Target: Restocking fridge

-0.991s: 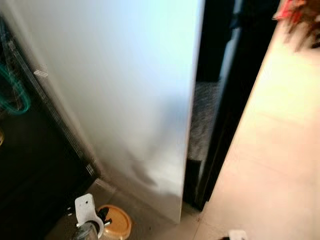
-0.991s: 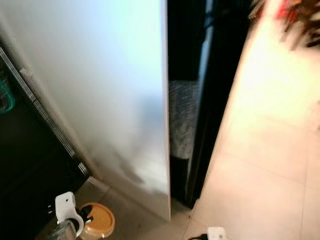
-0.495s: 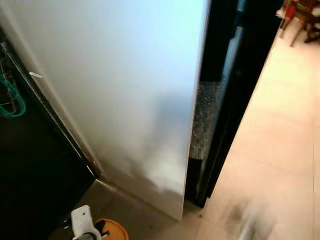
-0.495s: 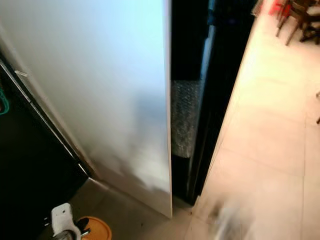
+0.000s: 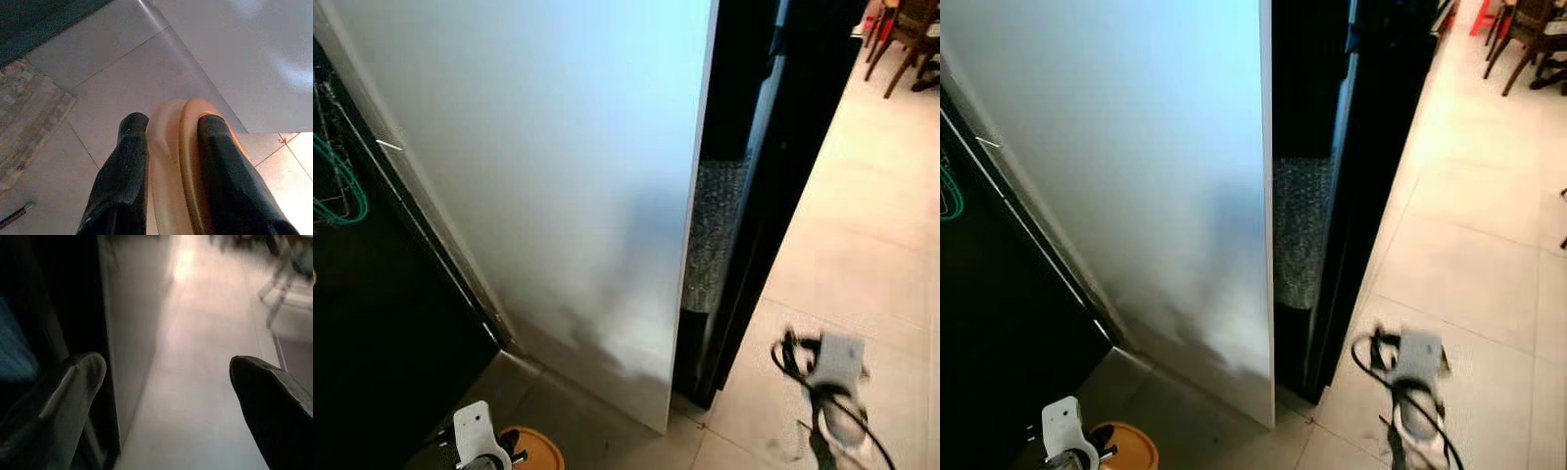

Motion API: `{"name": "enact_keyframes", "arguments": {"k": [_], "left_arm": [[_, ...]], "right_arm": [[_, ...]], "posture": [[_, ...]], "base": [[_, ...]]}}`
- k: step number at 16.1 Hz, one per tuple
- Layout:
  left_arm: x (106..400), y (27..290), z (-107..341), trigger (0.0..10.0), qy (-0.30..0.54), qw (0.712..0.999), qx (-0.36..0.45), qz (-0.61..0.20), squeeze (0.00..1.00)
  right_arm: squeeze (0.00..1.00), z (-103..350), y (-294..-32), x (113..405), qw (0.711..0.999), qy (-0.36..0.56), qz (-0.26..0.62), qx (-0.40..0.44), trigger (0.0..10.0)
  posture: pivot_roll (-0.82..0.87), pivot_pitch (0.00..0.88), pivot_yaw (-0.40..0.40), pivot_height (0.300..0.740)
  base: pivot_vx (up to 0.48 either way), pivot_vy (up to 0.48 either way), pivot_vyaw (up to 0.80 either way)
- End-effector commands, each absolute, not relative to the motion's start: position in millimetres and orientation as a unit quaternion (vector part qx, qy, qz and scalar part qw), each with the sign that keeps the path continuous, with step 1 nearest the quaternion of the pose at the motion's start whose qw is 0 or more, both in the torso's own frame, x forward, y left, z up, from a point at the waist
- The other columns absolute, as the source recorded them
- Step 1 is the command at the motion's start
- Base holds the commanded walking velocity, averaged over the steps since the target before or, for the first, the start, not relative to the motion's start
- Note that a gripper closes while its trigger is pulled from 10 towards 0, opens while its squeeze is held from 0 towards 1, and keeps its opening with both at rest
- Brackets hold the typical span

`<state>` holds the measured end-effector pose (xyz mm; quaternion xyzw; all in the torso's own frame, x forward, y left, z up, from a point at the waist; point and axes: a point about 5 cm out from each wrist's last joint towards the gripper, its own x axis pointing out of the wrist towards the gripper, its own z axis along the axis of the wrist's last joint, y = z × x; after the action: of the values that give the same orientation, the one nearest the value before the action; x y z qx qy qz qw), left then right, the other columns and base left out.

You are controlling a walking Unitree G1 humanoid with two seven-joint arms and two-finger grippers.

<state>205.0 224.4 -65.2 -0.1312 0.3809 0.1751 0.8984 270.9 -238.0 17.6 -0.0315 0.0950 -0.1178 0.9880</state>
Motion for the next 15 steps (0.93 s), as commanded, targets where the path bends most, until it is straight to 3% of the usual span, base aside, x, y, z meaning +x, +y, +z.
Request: {"name": "enact_keyframes", "arguments": {"k": [1,5,8,15], "left_arm": [[197.7,228.0,-68.7,10.0,0.392,0.894,-0.122,0.18,0.0],[197.5,226.7,-69.1,10.0,0.393,0.894,-0.119,0.179,0.0],[197.0,226.9,-69.3,10.0,0.394,0.894,-0.115,0.179,0.0],[187.1,226.9,-74.4,10.0,0.406,0.889,-0.109,0.18,0.0]], "right_arm": [[0.0,27.4,-226.8,281.3,0.993,0.075,-0.079,-0.034,10.0],[0.0,64.1,-194.6,319.9,0.998,0.026,0.017,-0.047,10.0],[0.0,96.9,-178.0,350.6,0.998,-0.002,0.024,-0.05,10.0],[0.0,121.9,-180.6,367.0,0.998,-0.028,-0.022,-0.053,10.0]], "posture": [[-0.16,0.0,0.058,0.74],[-0.15,0.0,0.057,0.74],[-0.13,0.0,0.049,0.74],[-0.12,0.0,0.038,0.74]], "base": [[0.0,0.0,0.0],[0.0,0.0,0.0],[0.0,0.0,0.0],[0.0,0.0,0.0]]}}
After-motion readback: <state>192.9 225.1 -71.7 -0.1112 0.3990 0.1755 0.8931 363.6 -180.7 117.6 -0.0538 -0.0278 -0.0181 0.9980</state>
